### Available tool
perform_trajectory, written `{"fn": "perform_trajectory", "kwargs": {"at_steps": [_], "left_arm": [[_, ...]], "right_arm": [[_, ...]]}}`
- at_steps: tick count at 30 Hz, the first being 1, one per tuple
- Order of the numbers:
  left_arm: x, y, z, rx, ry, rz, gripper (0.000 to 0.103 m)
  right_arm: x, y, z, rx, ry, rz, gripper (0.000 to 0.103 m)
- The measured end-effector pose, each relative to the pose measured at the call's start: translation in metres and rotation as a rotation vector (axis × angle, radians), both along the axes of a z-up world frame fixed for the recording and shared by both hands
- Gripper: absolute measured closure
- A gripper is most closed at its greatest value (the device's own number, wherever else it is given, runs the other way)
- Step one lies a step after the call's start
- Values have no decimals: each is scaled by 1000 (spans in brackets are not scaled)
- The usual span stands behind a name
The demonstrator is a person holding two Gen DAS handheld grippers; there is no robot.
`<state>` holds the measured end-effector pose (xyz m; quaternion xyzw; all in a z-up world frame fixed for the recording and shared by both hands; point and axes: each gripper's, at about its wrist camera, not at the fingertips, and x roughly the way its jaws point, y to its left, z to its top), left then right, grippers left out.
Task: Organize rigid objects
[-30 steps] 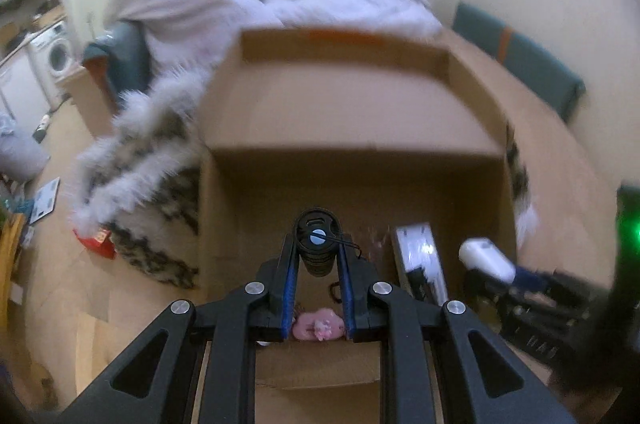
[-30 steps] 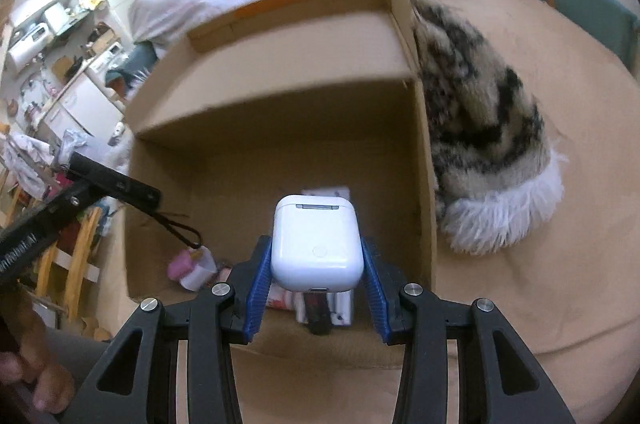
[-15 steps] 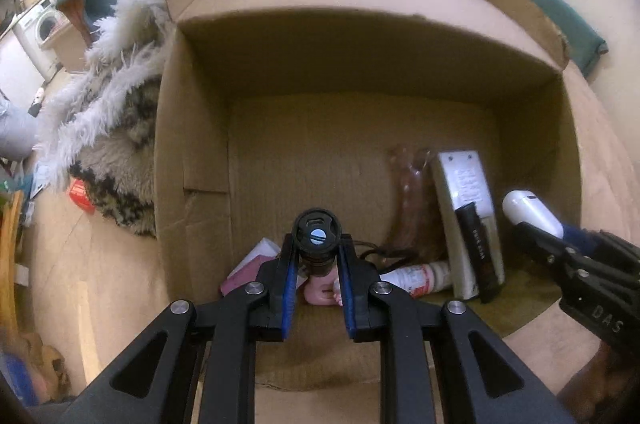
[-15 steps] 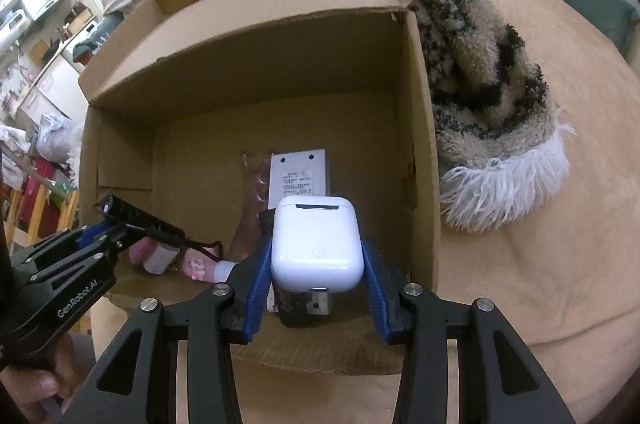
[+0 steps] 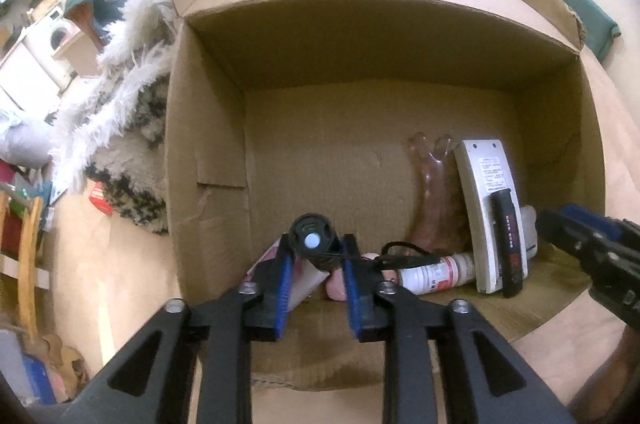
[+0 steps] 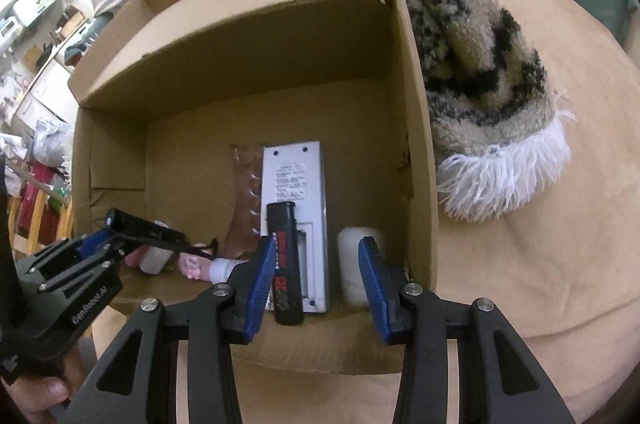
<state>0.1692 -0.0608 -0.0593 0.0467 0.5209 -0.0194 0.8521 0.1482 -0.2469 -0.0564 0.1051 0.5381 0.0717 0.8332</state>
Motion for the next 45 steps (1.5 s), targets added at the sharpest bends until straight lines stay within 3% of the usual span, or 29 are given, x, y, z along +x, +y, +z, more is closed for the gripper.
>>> {"fn": "perform_trajectory", "kwargs": {"at_steps": [2,5,9,13,16,24,26,30,32,35,42,45], "left_arm": [[-3,-2,3,0,-12,5,59],[-6,-1,10,-24,-28,16,47],[-5,1,18,-25,-38,30,42],[-5,4,27,-20,-32,37,42],[-9,11,36,-37,-36,44,42],[-31,21,61,-38,-74,61,40],[-41,28,63,-41,-62,88,25],[-63,43,65,-44,-60,100,22],[-74,50,68,-45,-69,102,14],[-95,61,82,-80,-141,120,0],[-140,66,109,-90,-280,75,0],[-149,63,115,-94,-304,50,0]], "right_arm": [[0,-1,3,27,-13,-7,38],[0,-1,9,57,-35,-2,32],[0,-2,16,70,-61,4,24],[-4,-3,26,66,-111,3,5],[-7,-6,33,85,-145,-5,0],[-22,-9,44,100,-176,-27,0],[-30,-11,49,90,-187,-33,0],[-48,-13,57,74,-189,-26,0],[-58,-13,60,79,-189,-31,0],[-73,-9,68,58,-208,-19,0],[-119,-2,92,39,-291,-20,0],[-134,4,99,-11,-336,-7,0]]}}
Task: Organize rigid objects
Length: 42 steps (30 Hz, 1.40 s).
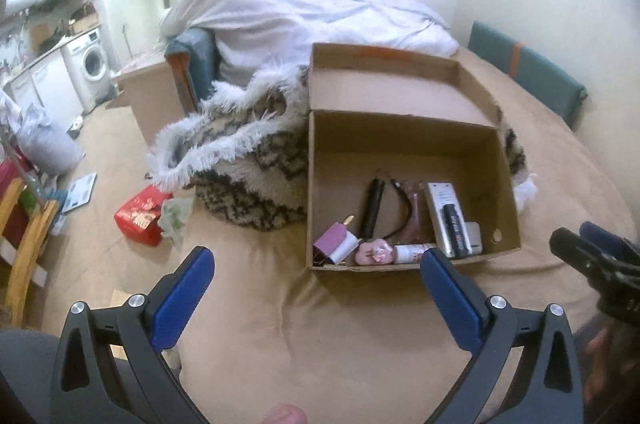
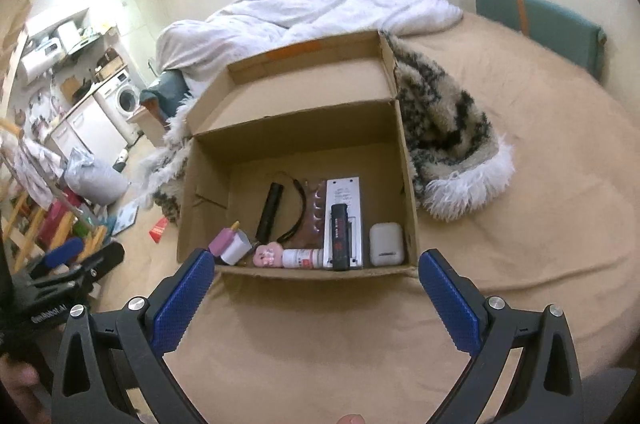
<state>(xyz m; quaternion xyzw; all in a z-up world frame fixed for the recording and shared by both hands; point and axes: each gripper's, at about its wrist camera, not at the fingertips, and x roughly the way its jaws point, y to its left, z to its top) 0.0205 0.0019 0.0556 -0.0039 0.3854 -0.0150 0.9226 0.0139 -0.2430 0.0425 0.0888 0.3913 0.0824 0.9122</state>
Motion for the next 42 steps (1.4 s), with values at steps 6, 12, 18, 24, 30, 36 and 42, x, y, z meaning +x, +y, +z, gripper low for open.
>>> {"fn": "perform_trajectory", "kwargs": {"at_steps": [6,12,18,24,30,36,42], "left_arm": [[-8,-5,-2,-2,-20,-16,0],[1,-6,-19,21,17,-1,0],[3,-9,-29,26,17,7,0],[3,-8,-29,18,18,2,0],[4,-6,-28,8,24,15,0],[4,-4,-28,-1,26,23,0],[4,-2,-28,-11,30,21,0]], "right_arm": [[-16,3,6,-13,-53,-3,0],[-15,5,-7,-38,-65,-2,0],[-8,4,-14,-28,-72,-30,0],[-10,4,-13,-38,-83,-36,0],[-9,3,-14,-37,-78,-41,0],[-8,4,-15,-46,-75,-40,0],[-8,4,-17,-53,-68,-43,0]]}}
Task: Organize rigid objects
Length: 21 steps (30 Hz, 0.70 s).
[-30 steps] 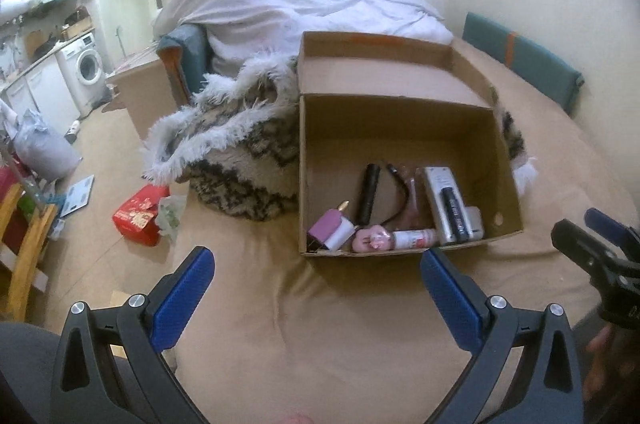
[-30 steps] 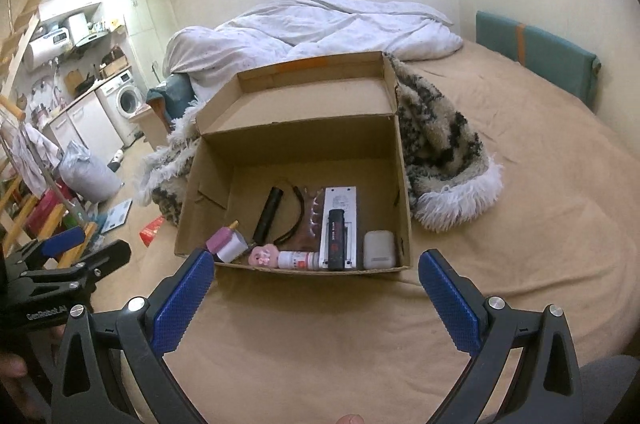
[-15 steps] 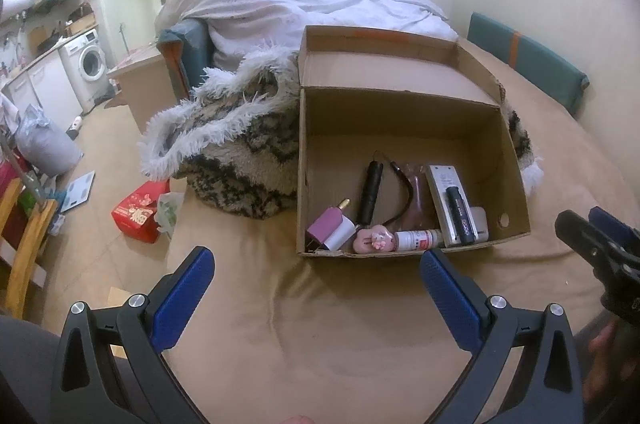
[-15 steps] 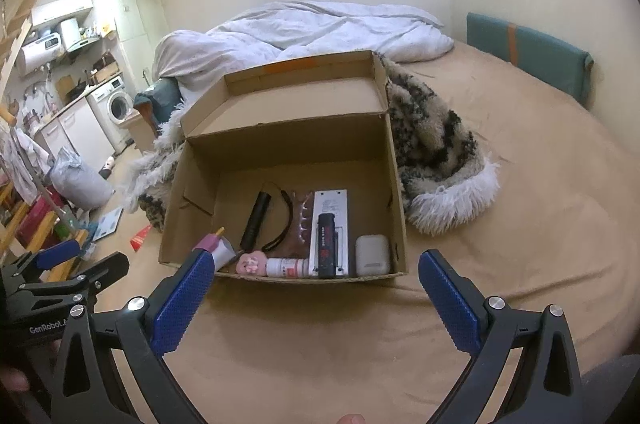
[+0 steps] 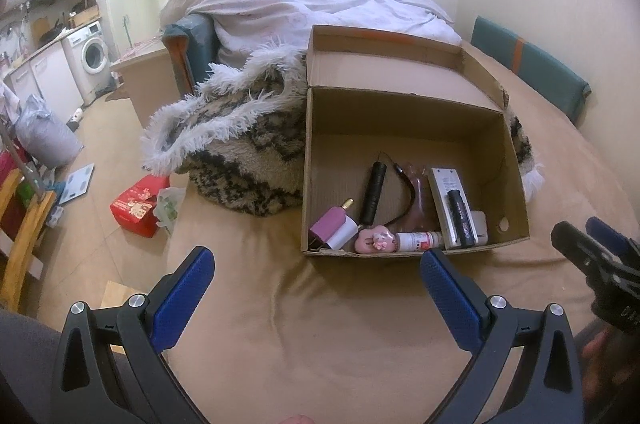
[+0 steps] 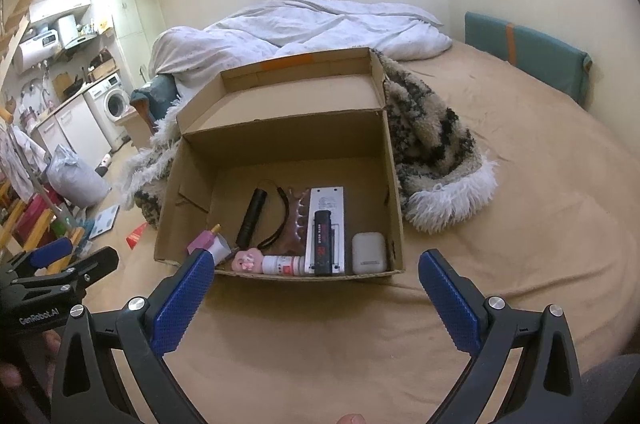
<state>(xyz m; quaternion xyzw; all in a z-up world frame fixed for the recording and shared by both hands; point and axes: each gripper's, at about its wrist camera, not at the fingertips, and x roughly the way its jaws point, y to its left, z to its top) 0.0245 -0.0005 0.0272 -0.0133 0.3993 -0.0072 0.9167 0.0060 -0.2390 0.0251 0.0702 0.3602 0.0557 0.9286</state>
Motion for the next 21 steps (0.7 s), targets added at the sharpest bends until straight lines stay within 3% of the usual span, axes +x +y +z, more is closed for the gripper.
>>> {"fn": "perform_trajectory", "kwargs": {"at_steps": [21], "left_arm": [[-1,0,0,-20,4,-6,0]], "right_arm": [[1,0,0,-7,-4,0,0]]}}
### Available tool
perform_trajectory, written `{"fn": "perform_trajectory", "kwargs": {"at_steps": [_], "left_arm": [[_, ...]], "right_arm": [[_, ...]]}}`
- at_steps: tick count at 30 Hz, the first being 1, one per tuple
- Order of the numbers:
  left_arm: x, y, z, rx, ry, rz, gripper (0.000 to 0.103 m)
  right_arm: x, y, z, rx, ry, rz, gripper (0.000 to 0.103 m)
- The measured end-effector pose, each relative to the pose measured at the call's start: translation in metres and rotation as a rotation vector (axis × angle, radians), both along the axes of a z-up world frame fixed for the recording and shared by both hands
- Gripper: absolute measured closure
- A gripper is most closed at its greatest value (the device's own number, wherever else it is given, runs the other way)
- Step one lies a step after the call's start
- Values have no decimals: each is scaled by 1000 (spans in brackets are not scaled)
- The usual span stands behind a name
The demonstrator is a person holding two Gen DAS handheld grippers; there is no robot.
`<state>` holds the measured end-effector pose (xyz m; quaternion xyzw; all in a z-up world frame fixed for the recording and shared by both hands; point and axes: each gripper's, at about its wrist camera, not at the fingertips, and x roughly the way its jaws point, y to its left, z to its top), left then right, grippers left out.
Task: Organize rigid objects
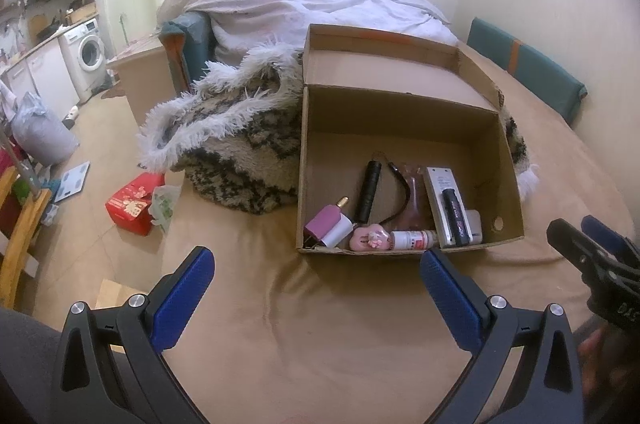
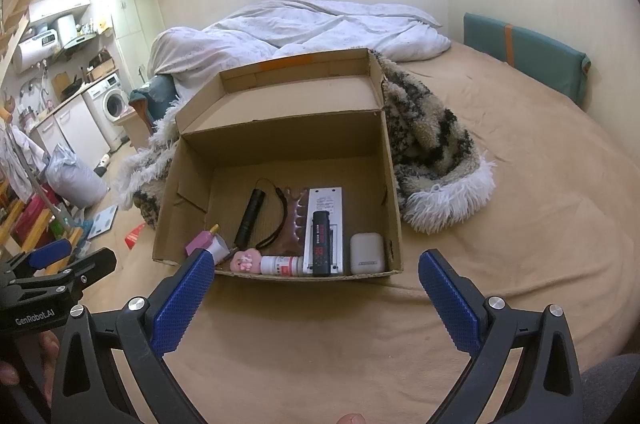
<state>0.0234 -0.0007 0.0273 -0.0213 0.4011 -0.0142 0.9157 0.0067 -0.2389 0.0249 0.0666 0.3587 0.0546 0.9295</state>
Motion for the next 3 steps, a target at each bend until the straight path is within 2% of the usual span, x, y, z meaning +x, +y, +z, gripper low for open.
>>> {"fn": "perform_trajectory", "kwargs": {"at_steps": [3], "left_arm": [[0,-3,0,-1,4,-14,0]], "right_arm": [[-1,0,1,-1,2,1,0]]}}
